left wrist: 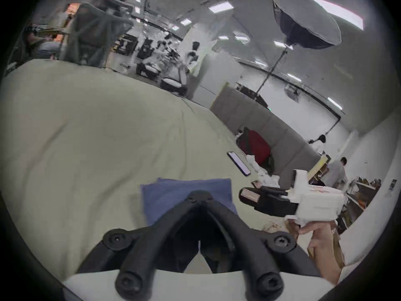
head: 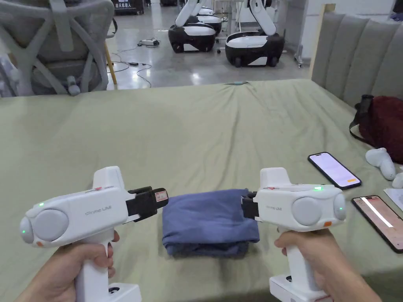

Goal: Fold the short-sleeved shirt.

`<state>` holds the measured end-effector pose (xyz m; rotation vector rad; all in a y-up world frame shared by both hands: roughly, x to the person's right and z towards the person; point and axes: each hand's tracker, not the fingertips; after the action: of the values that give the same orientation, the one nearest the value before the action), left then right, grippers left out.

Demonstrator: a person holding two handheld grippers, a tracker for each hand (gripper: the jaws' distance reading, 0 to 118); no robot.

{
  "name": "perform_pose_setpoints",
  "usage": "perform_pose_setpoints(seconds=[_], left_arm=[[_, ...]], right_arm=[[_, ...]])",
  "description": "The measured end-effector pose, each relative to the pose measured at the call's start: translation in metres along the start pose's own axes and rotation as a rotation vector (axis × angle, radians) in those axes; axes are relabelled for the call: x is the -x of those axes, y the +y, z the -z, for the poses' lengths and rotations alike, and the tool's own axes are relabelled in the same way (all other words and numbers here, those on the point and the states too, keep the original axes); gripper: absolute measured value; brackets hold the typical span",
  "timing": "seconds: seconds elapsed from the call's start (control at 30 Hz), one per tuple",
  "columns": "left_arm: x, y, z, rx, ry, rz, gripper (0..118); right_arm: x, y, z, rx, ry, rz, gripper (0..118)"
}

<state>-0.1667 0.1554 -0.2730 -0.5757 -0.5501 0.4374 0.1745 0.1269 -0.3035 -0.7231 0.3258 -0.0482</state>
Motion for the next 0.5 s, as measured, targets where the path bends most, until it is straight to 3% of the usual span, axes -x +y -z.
perform_pose_setpoints(seconds=[0.03, 0.17, 0.2, 0.23, 0.33, 0.37, 0.43, 0.5], left_arm=[[0.005, -0.002, -0.006, -0.007, 0.022, -0.01, 0], [0.014, -0.011, -0.018, -0.004, 0.053, -0.041, 0], [0.016, -0.013, -0.018, -0.003, 0.057, -0.047, 6], [0.017, -0.014, -0.016, 0.001, 0.058, -0.05, 20], [0.018, -0.019, 0.001, 0.024, 0.077, -0.072, 110], [0.018, -0.021, 0.011, 0.032, 0.109, -0.08, 118], [0.025, -0.021, 0.028, 0.026, 0.099, -0.08, 118], [0.03, -0.021, 0.05, 0.097, 0.089, -0.109, 109]], right_arm=[[0.002, -0.002, 0.012, 0.021, -0.005, -0.034, 0], [-0.005, -0.016, 0.045, 0.082, 0.005, 0.011, 0], [-0.007, -0.019, 0.047, 0.072, -0.002, 0.015, 0], [-0.008, -0.02, 0.047, 0.063, -0.001, 0.024, 0], [-0.01, -0.018, 0.041, 0.063, 0.007, 0.033, 0], [-0.01, -0.018, 0.041, 0.066, 0.006, 0.027, 0], [-0.01, -0.018, 0.04, 0.068, 0.005, 0.018, 0], [-0.01, -0.019, 0.04, 0.068, 0.004, 0.018, 0]])
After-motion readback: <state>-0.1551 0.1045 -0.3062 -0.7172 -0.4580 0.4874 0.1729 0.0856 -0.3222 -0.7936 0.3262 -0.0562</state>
